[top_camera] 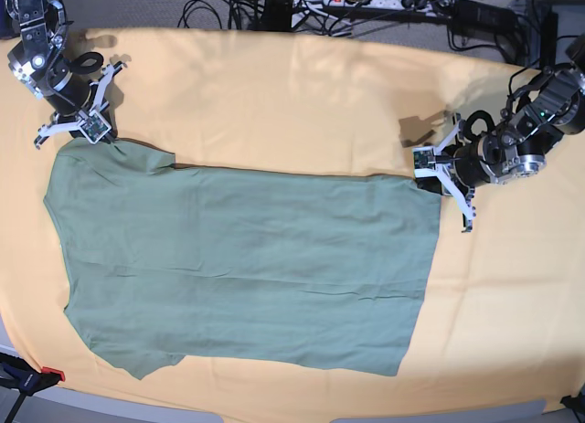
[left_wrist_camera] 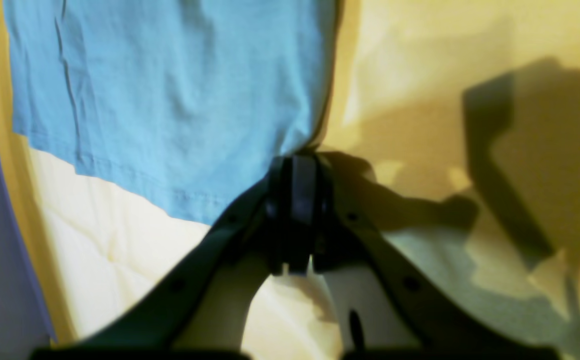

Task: Fold the T-shirt properly
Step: 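Move both grippers down to the shirt's shoulder corners and grasp them, then pull the shoulder corners apart with both grippers to stretch the shirt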

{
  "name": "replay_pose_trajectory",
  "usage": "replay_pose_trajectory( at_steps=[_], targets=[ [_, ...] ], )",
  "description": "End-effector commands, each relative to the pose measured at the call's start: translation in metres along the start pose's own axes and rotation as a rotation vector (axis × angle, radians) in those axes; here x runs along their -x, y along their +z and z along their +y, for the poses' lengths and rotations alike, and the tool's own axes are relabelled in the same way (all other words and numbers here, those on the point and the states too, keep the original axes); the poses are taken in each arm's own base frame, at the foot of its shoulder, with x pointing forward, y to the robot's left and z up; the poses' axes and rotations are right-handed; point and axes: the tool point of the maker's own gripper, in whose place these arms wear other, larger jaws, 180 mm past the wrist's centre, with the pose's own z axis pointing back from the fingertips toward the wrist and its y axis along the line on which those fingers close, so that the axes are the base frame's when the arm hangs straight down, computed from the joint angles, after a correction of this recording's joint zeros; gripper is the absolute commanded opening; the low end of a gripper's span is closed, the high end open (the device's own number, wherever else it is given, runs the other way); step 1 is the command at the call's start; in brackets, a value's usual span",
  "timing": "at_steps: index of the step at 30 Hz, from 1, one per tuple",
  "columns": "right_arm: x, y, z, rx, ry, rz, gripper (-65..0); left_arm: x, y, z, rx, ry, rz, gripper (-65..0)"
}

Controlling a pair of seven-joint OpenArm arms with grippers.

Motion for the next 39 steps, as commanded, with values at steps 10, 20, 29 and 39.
replay_pose_trajectory(
  at_steps=[10,20,29,39],
  targets=[
    [-0.004,0.027,-0.009,0.055,0.126,0.088,-65.0,-0.003,0.029,0.028,0.012,0.020,-0.036,-65.0],
    [0.002,0.061,-0.002,0.062,0.243,0.219,-65.0,-0.027,0.066,-0.017,0.269,-0.005,-0.114,-65.0],
    [0.020,0.088,0.018,0.041,0.246,0.325,-65.0,-0.034,0.093,-0.047,0.361,0.060,-0.145,-65.0],
    [0.035,0.114,0.061,-0.071,0.251,0.387,-65.0,-0.046,0.121,-0.097,0.498,0.049,-0.155,-65.0]
  ],
)
